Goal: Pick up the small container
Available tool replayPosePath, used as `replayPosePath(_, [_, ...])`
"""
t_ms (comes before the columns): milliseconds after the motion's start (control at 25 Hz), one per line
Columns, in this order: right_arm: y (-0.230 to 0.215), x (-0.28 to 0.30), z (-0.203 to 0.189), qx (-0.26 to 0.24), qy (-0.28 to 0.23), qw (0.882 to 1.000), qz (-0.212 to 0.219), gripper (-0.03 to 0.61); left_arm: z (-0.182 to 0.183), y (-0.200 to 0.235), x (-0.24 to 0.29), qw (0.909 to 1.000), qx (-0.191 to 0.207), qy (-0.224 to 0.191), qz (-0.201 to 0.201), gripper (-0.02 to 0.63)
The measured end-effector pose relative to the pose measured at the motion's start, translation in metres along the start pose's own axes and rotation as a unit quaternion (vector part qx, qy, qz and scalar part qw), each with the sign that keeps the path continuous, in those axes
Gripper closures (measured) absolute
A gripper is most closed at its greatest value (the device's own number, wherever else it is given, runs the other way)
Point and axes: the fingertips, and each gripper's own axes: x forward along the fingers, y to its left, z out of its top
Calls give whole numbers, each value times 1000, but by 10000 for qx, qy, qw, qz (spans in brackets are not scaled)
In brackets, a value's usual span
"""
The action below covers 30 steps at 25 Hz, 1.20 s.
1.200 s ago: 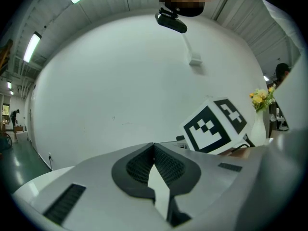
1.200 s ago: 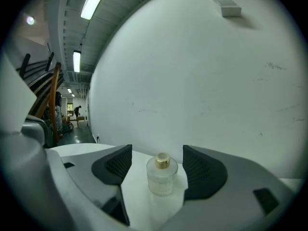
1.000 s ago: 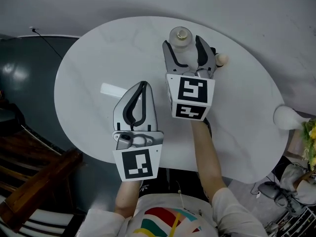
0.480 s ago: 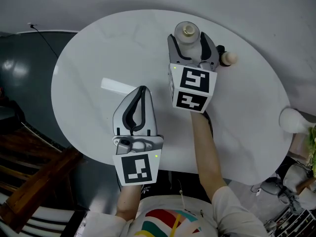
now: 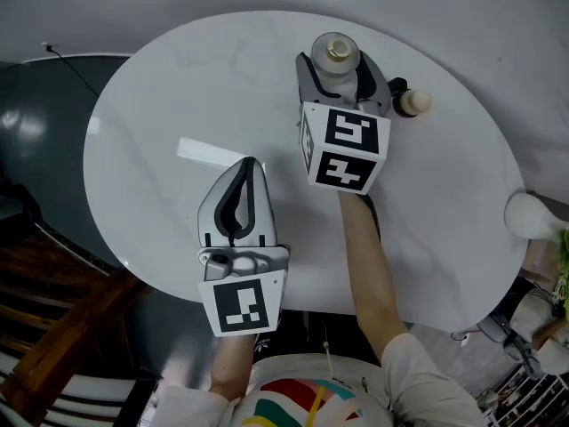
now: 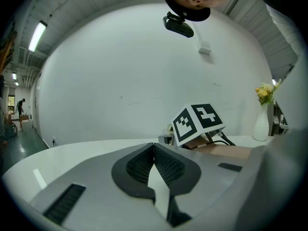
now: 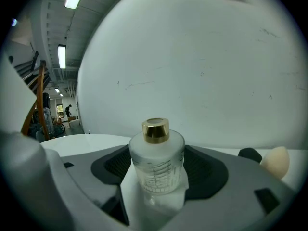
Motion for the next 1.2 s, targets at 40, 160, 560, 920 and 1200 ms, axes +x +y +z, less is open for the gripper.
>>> replayPosePath(40, [0,1,0,20,31,10000,-7,247,-1,0,0,10000,-15,11,-2,595])
replayPosePath(160, [-2,5,-2,33,145,9999,-58,247,-4,0,1,10000,-52,35,6,595])
replayPosePath(560, [-3,5,-3,20,192,9997,-135,247,-3,7,5,9999,-79,-10,94,595])
replayPosePath(920, [-3,5,-3,-5,199,9997,-114,247,0,9,3,9999,-83,-52,129,595])
replayPosePath(1200, [-1,-4,7,20,139,9999,-75,247,16,11,0,9996,-38,-199,174,595])
